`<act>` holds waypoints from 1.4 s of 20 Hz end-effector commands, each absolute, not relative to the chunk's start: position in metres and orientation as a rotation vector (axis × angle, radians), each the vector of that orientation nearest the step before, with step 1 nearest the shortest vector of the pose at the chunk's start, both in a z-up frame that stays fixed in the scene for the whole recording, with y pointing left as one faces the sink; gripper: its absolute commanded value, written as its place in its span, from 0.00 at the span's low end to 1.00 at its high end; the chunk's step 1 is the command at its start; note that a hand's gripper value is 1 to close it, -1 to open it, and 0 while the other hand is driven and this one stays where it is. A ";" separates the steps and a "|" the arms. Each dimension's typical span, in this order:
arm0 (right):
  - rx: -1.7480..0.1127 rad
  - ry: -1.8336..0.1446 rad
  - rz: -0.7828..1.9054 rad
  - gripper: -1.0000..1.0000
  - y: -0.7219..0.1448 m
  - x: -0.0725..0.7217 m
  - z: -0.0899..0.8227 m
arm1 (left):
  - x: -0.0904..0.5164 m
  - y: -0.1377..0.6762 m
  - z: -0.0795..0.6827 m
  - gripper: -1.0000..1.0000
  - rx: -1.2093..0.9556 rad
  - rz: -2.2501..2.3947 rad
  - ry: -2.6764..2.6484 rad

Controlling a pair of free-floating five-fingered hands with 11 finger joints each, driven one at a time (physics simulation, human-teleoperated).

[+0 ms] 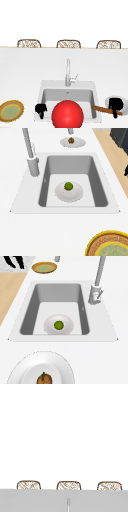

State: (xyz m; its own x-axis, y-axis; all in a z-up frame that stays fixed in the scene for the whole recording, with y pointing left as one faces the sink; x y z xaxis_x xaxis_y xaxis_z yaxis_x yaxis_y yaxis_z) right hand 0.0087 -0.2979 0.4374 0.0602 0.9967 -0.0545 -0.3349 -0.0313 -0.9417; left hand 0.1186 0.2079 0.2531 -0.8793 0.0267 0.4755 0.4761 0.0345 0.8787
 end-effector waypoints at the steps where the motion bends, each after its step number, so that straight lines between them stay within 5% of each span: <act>1: -0.972 -0.921 1.428 1.00 -0.306 0.001 0.429 | 0.119 0.208 0.253 0.50 -0.511 -1.910 -1.990; 13: -0.981 -0.942 1.445 1.00 -0.356 -0.016 0.419 | 0.119 0.208 0.253 0.50 -0.511 -1.910 -1.990; 28: -1.193 -0.676 1.415 1.00 -0.375 0.026 0.366 | 0.119 0.208 0.253 0.50 -0.511 -1.910 -1.990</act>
